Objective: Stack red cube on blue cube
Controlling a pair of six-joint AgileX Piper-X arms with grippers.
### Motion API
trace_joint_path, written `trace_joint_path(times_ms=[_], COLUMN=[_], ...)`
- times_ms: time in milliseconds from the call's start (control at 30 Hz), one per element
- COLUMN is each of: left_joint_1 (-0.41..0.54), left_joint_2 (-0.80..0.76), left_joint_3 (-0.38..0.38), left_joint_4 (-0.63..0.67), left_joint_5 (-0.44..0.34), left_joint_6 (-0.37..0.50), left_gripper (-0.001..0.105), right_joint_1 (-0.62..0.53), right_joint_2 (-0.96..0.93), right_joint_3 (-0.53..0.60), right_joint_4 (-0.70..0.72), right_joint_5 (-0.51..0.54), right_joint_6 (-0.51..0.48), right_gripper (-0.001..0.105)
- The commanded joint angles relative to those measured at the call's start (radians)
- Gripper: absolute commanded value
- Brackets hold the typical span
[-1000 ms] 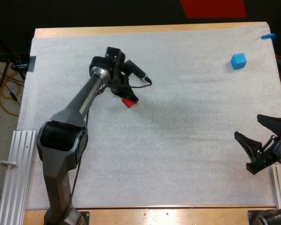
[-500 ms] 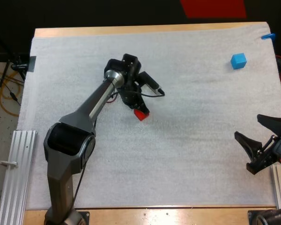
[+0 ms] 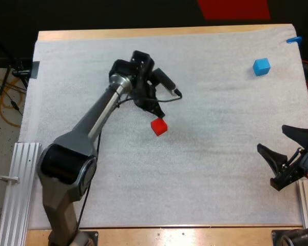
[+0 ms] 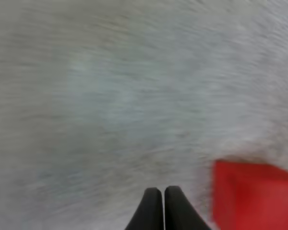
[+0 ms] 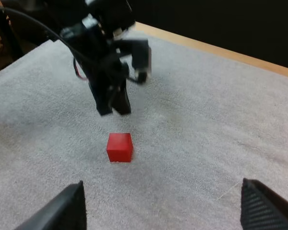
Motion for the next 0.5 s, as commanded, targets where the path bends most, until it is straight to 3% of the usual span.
trace_joint_path(times_ms=[0,467], left_joint_1=[0.017,0.137], left_joint_2=[-0.050,-0.383], left_joint_3=[0.001,0.001], left_joint_4=[-0.015,0.038], left_joint_5=[-0.032,-0.023], left_joint_6=[-0.008,-0.008], left_gripper=[0.000,0.000], right_joint_1=[0.002,0.002], right_joint_2=[0.001,0.001], right_joint_3=[-0.009,-0.009], right_joint_4=[-0.013,-0.013], right_joint_5=[0.000,0.000], right_joint_6=[-0.013,-0.018], right_gripper=[0.065,0.065])
